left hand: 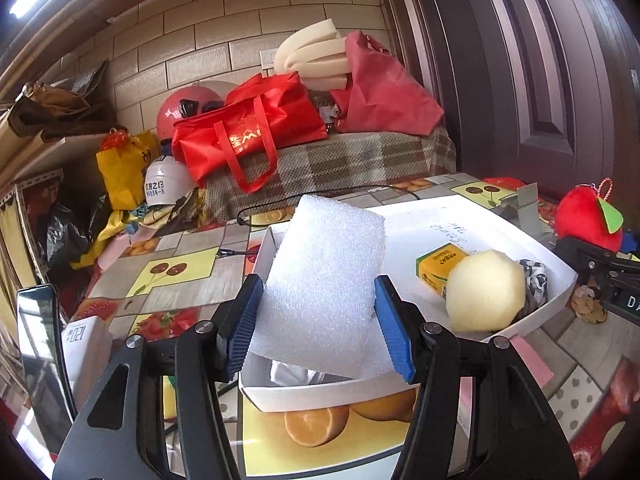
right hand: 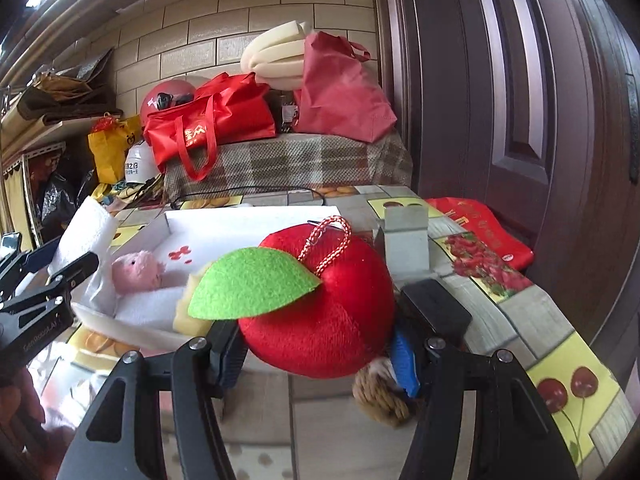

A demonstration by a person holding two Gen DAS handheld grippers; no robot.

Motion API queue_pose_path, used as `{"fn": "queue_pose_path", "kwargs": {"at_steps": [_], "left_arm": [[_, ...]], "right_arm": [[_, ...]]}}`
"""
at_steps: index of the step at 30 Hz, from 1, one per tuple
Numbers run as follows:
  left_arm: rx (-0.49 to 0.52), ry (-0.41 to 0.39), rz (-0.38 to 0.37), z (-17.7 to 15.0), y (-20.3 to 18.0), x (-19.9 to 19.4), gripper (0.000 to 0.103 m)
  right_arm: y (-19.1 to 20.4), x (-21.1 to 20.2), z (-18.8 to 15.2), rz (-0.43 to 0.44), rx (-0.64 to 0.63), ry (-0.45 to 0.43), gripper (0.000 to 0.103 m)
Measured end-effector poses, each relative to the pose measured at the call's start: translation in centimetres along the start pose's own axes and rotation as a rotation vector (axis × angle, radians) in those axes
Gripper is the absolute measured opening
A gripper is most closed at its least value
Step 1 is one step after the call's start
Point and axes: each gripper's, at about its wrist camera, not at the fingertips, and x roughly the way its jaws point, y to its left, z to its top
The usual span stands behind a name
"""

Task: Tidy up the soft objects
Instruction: 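Carry the foam block and red apple over the white box and open both tools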

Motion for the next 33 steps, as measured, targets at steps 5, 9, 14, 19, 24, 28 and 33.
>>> {"fn": "queue_pose_path", "kwargs": {"at_steps": [5,9,14,19,24,28,33], "left_arm": [[-0.048,0.014,-0.005,0.6,0.7,1.7,0.057],[-0.049,0.01,0.001,1.2,0.5,3.0,0.057],[0.015,-0.016,0.01,2.1,-0.9,4.3,0.057],[0.02,0.038,-0.015,2.4,-0.9,5.9,0.062],[-0.05,-0.017,-0.001,2.3,0.3,4.9,0.103],[-0.08,-0.034,0.024,2.3,0.8,4.6,0.103],[-0.138,-0.04,0.04,2.1,2.0,4.3,0.103]], "right_arm": [[0.0,2.2,1.0,-0.008,0.043,0.001,0.061],[0.2,3.8,1.7,-0.006,0.062,0.007,0.061],[1.2,5.8,2.6,-0.009,0.051,0.009,0.061],[2.1,8.6,3.3,0.032,0.026,0.094,0.063],[2.4,8.3,3.1,0.025,0.009,0.091,0.091],[3.0,7.2,3.1,0.007,-0.027,0.033,0.103],[3.6,6.0,3.2,-0.011,-0.057,-0.043,0.103]]}}
